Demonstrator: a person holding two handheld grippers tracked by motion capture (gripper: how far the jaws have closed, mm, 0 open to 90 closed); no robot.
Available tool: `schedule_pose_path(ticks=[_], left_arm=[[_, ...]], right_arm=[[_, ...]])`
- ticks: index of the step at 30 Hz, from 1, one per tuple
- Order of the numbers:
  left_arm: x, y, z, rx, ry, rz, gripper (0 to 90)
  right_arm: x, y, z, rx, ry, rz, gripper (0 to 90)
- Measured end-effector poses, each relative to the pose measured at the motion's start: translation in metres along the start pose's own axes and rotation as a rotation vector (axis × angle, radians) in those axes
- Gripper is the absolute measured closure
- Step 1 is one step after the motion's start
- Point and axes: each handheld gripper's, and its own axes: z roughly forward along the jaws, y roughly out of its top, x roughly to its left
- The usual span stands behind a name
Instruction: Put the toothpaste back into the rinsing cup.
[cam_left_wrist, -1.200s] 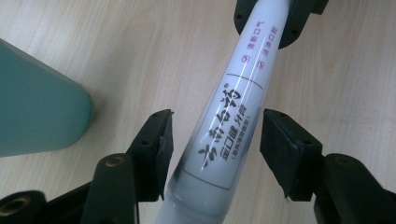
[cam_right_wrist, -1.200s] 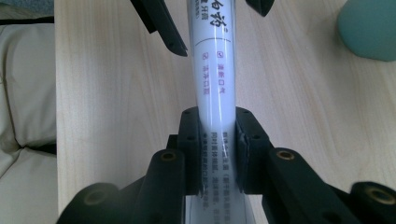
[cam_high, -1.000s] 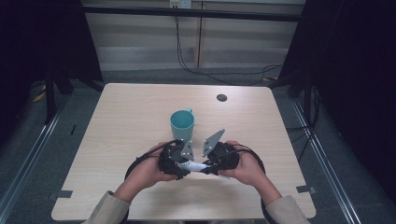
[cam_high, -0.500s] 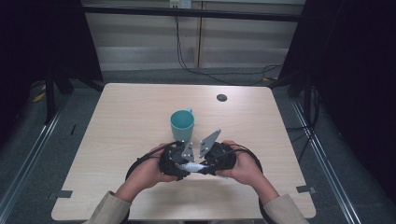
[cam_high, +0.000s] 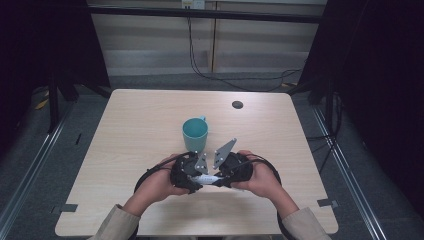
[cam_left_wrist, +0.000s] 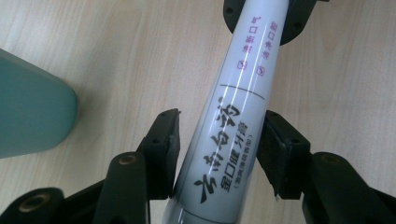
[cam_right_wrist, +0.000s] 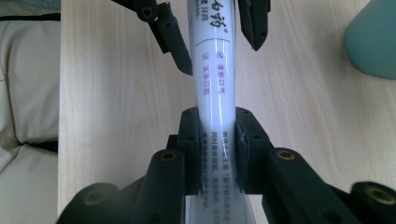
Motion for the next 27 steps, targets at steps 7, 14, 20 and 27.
schedule_pose_path(ticks=[7,14,20,27], left_arm=[[-0.0005,0.0016,0.0007,0.011,-0.016,0.015,54.7],[-0.0001,0.0017,0.0018,0.022,-0.02,0.024,56.8],[-0.0009,0.0023,0.0015,0.03,-0.03,0.041,60.0],[-0.0031,0.0024,-0.0022,0.034,-0.043,0.035,67.0]], right_arm=[[0.0003,0.0022,0.0004,0.002,0.002,-0.015,75.0],[0.0009,0.0025,0.0011,0.011,0.005,-0.016,75.0],[0.0009,0.0029,0.0009,0.019,0.012,-0.021,74.8],[-0.0001,0.0007,0.0,-0.021,0.02,-0.029,71.1]])
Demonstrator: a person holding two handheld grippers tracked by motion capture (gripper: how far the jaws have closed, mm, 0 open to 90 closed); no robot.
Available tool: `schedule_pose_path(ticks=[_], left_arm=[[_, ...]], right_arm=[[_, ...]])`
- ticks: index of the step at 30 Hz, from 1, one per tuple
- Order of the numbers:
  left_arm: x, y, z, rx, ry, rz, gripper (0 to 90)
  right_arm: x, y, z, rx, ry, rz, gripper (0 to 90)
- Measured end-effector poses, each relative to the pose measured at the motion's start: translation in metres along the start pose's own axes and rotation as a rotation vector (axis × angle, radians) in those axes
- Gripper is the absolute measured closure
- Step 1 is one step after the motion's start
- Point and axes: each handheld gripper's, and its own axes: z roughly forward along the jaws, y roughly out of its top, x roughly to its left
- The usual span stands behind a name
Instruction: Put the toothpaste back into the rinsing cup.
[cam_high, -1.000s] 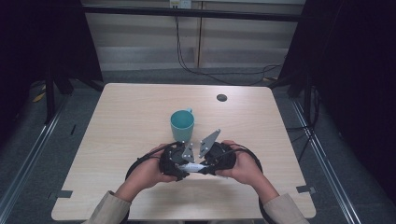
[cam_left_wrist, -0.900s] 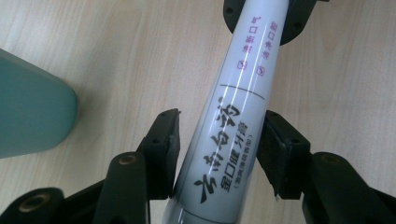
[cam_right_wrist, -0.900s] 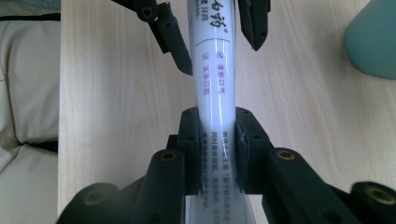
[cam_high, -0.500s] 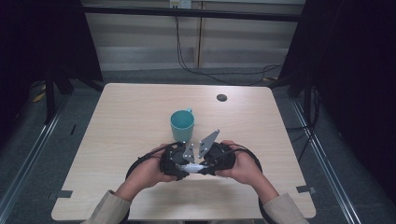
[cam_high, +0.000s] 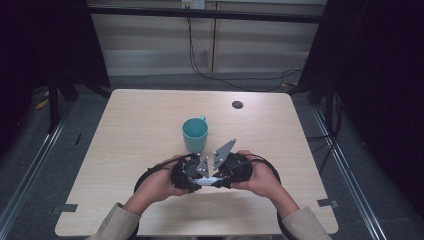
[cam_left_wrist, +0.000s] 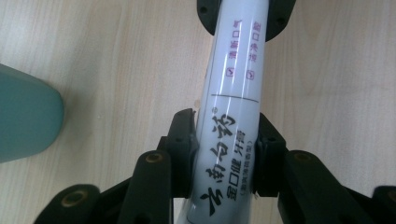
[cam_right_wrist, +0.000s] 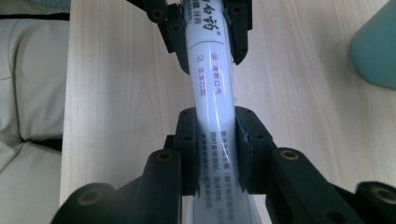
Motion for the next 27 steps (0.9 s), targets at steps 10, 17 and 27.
schedule_pose_path(ticks=[10,17,27], left_arm=[[0.004,-0.011,-0.004,-0.032,0.009,-0.072,69.0],[0.007,-0.021,-0.013,-0.049,0.022,-0.101,69.2],[0.007,-0.023,-0.012,-0.042,0.016,-0.093,69.2]], right_arm=[[-0.008,-0.009,-0.015,-0.117,-0.081,0.124,37.2],[-0.012,-0.022,-0.022,-0.09,-0.12,0.13,30.5],[-0.012,-0.025,-0.016,-0.064,-0.112,0.128,31.4]])
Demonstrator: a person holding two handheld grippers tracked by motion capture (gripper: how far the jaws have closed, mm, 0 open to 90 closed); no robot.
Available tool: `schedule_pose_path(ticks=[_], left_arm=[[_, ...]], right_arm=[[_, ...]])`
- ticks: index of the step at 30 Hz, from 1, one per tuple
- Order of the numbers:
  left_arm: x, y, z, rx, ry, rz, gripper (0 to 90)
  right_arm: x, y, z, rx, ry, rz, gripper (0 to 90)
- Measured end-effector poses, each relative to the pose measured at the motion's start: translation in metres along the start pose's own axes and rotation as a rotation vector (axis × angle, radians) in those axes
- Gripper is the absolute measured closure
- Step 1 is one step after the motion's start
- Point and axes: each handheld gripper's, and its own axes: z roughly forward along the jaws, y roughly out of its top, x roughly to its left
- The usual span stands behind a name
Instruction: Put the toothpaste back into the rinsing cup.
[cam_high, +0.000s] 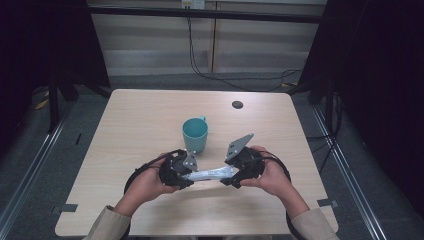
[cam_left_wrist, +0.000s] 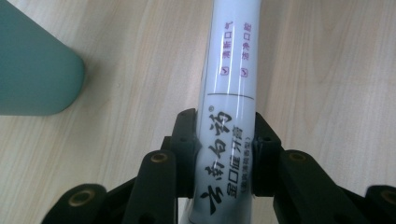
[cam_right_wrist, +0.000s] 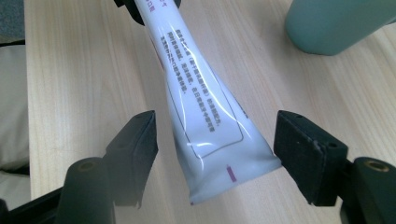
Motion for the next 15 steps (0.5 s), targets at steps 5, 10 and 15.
schedule_pose_path(ticks=[5,10,15], left_arm=[[-0.003,0.004,-0.001,-0.025,-0.012,0.005,69.2],[-0.003,0.005,0.0,-0.006,-0.01,0.027,68.9],[-0.003,0.004,0.004,-0.005,-0.015,0.037,68.6]], right_arm=[[0.002,0.003,0.007,0.021,0.014,-0.045,35.6],[0.006,0.002,0.013,0.027,0.014,-0.103,49.3],[0.011,0.002,0.015,0.052,0.018,-0.139,54.7]])
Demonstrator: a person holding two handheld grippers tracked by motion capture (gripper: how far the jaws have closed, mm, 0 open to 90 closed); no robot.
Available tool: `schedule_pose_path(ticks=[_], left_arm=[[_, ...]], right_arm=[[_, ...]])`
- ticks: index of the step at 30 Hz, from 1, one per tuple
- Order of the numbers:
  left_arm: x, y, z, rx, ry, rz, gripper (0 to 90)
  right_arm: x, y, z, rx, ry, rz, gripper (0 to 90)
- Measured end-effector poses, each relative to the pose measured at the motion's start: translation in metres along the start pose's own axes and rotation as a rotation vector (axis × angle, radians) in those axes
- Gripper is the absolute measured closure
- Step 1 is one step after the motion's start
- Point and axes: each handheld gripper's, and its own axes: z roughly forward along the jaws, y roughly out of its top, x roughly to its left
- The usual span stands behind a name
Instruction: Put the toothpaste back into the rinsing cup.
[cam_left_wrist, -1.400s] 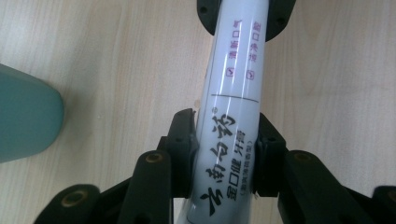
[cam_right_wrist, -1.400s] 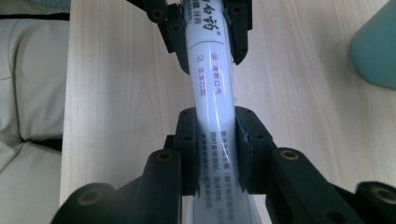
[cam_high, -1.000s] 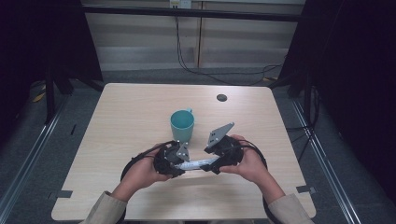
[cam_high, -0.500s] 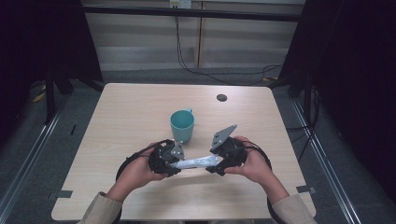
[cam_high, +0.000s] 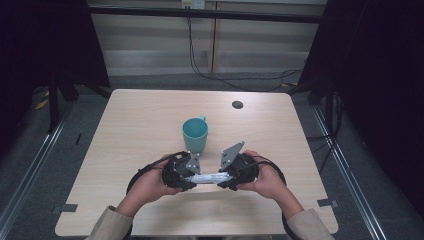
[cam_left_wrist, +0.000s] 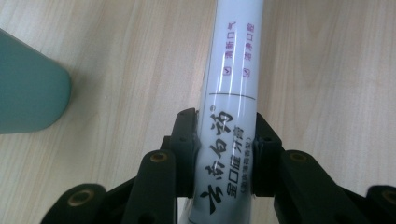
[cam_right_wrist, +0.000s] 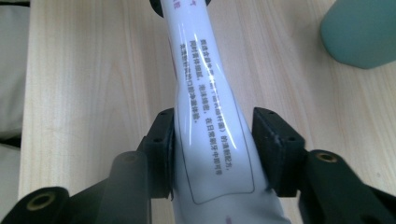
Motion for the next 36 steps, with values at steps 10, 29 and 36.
schedule_pose_path(ticks=[10,29,36], left_arm=[[0.003,0.0,-0.004,-0.04,0.008,0.008,64.8],[0.001,0.015,-0.001,0.033,-0.007,0.058,57.3],[0.0,0.016,0.001,0.046,-0.031,0.046,60.2]], right_arm=[[0.003,0.007,-0.009,0.002,-0.011,-0.025,71.1],[0.006,0.019,-0.01,0.055,-0.03,-0.106,71.9],[0.007,0.023,-0.01,0.08,-0.039,-0.122,71.8]])
